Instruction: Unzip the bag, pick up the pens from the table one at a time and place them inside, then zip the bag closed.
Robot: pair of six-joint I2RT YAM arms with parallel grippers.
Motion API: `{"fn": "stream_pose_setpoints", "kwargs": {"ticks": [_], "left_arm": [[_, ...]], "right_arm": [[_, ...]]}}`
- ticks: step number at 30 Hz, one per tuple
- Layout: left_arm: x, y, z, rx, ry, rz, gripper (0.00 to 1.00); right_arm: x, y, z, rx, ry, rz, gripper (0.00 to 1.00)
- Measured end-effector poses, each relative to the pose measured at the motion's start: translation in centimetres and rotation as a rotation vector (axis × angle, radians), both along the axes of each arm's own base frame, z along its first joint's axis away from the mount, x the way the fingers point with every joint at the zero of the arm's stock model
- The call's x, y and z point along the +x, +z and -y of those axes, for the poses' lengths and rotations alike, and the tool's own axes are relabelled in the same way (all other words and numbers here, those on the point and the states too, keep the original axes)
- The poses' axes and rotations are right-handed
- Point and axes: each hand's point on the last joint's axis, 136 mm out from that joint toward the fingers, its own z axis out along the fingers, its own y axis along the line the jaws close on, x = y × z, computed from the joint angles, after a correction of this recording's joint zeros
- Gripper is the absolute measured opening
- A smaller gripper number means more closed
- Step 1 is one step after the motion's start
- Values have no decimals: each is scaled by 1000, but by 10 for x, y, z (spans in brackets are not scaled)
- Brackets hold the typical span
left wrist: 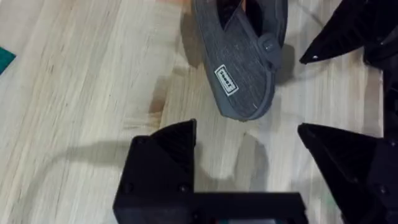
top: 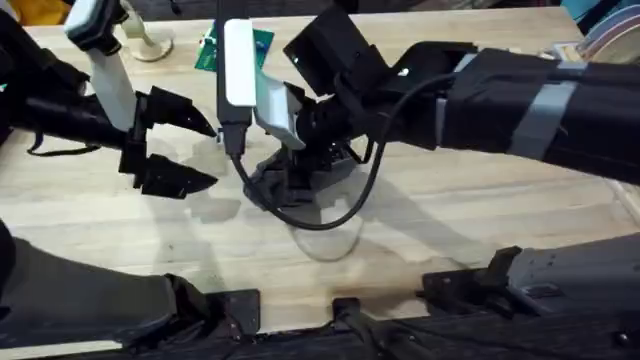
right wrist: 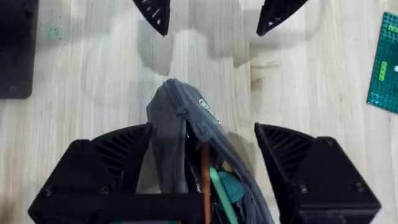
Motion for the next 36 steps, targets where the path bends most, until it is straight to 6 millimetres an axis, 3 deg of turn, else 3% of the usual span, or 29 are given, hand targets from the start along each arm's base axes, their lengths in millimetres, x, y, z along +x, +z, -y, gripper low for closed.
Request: {"fn": "stream_pose_setpoints", "kwargs": {"ticks": [7, 20, 21, 22, 27, 36], "left_arm": [[0, 0, 0, 0, 0, 0, 994], [0, 0, 0, 0, 0, 0, 994], [0, 0, 0, 0, 0, 0, 994], [0, 0, 0, 0, 0, 0, 994], [0, 0, 0, 0, 0, 0, 993], [0, 0, 0, 0, 0, 0, 993]], "right_arm": [[0, 0, 0, 0, 0, 0, 941], [-4, -1, -5, 3, 14, 3, 597], [-4, -2, -5, 2, 15, 2, 551], [-4, -7, -6, -6, 17, -7, 380], [-5, -8, -7, -8, 17, -10, 58], [-5, -8, -7, -9, 17, -10, 33]]}}
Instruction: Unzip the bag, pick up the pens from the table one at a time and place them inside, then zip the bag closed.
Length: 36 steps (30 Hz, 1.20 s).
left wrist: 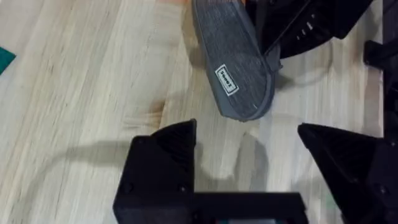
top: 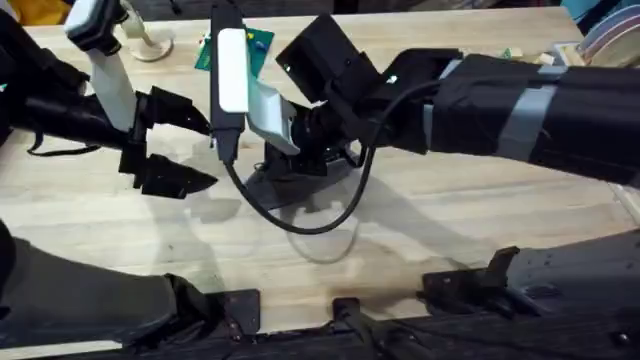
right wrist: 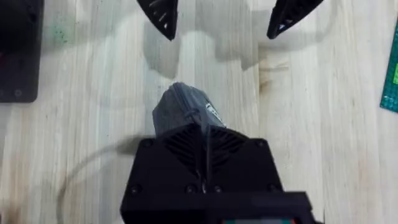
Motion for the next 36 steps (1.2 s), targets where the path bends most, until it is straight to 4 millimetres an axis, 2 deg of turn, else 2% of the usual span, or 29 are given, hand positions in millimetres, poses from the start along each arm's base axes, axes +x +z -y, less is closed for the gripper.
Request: {"fn": "stream_pose_setpoints", "kwargs": {"ticks": [3, 12, 25, 32, 36], "left_arm": [[0, 0, 0, 0, 0, 0, 993], [2, 2, 2, -16, 7, 6, 994], [7, 13, 21, -94, -1, 32, 993], [5, 12, 32, -87, -50, 31, 992], [7, 0, 34, -90, -70, -6, 993]], "right_arm": [[0, 0, 0, 0, 0, 0, 33], [1, 27, -1, 63, -18, 39, 32], [25, 37, 3, 117, -102, 46, 33], [42, 38, 15, 133, -169, 27, 32], [43, 40, 16, 144, -172, 12, 32]]}}
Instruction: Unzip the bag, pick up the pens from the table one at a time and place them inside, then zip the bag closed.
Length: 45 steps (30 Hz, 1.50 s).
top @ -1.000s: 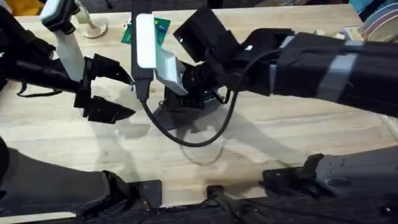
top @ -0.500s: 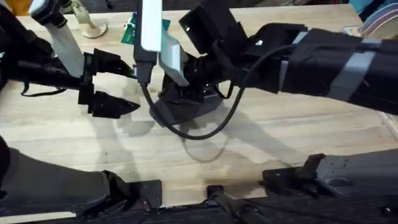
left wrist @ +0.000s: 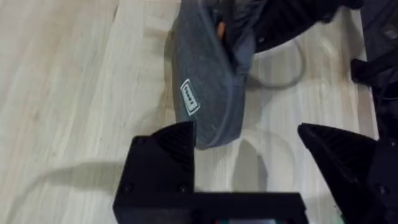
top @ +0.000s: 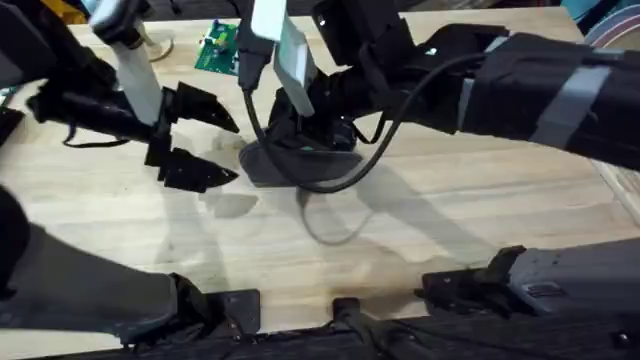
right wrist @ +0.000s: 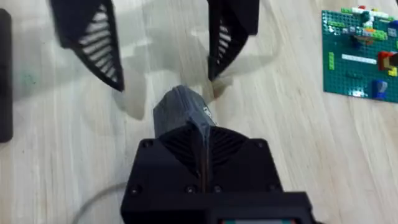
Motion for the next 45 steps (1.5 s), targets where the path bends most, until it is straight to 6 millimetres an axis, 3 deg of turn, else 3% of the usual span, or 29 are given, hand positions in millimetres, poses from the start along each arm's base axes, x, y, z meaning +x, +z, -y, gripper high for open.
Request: {"fn": "stream_pose_setpoints", "kwargs": {"ticks": [8, 19, 21, 26, 27, 33, 45], "left_arm": [[12, -29, 11, -84, 2, -93, 993], [11, -34, 36, -118, -62, -106, 993], [11, -34, 36, -118, -62, -107, 879], [13, -35, 35, -117, -56, -101, 124], [13, -35, 35, -118, -57, -100, 66], [12, -35, 35, -115, -59, -100, 45], [13, -36, 34, -112, -61, -94, 45]], "right_arm": [[-3, -1, 0, 3, 6, -18, 32], [-6, -2, 0, 0, 10, -33, 32], [-6, -2, 0, 1, 11, -33, 31], [-6, -3, 0, 2, 13, -36, 31], [-7, -3, 0, 0, 13, -38, 32], [-11, -14, 13, -46, -4, -98, 33], [2, -45, 98, -170, -182, -320, 33]]}}
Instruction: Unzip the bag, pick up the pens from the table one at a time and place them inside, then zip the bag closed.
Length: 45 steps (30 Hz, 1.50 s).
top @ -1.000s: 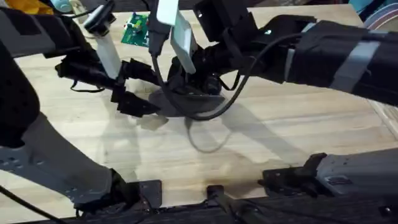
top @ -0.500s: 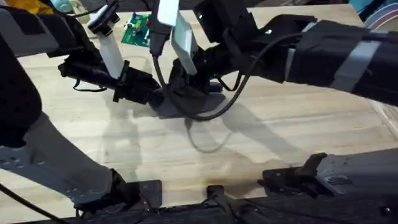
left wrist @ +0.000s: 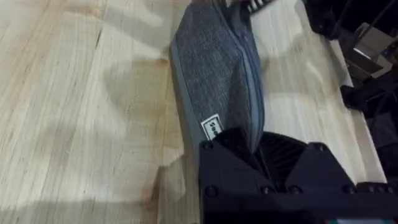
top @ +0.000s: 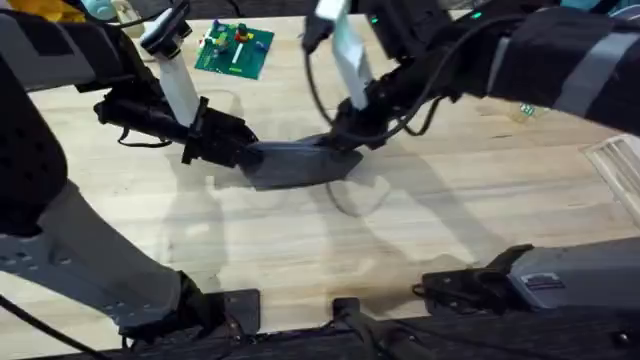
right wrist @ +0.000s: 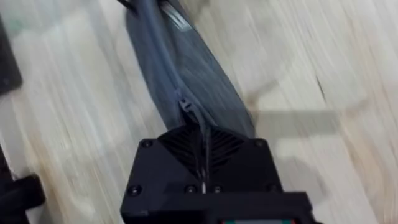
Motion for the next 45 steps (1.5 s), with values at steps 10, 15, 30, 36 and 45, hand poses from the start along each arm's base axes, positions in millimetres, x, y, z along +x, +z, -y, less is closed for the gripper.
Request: {"fn": "stream_pose_setpoints", "kwargs": {"ticks": [10, 15, 30, 36, 45], "left_arm": [[0, 0, 0, -1, 1, 0, 45], [1, 4, 6, -25, 3, 5, 44], [0, 0, 0, 1, -1, 4, 43], [0, 0, 0, 2, -2, 3, 43], [0, -1, 0, 4, -3, 3, 43]], "right_arm": [[23, -9, 77, -61, -194, -71, 33], [32, -7, 97, -32, -256, -84, 33], [22, -73, 141, -141, -373, -307, 33], [11, -90, 142, -157, -378, -375, 33], [16, -62, 137, -108, -361, -286, 33]]}}
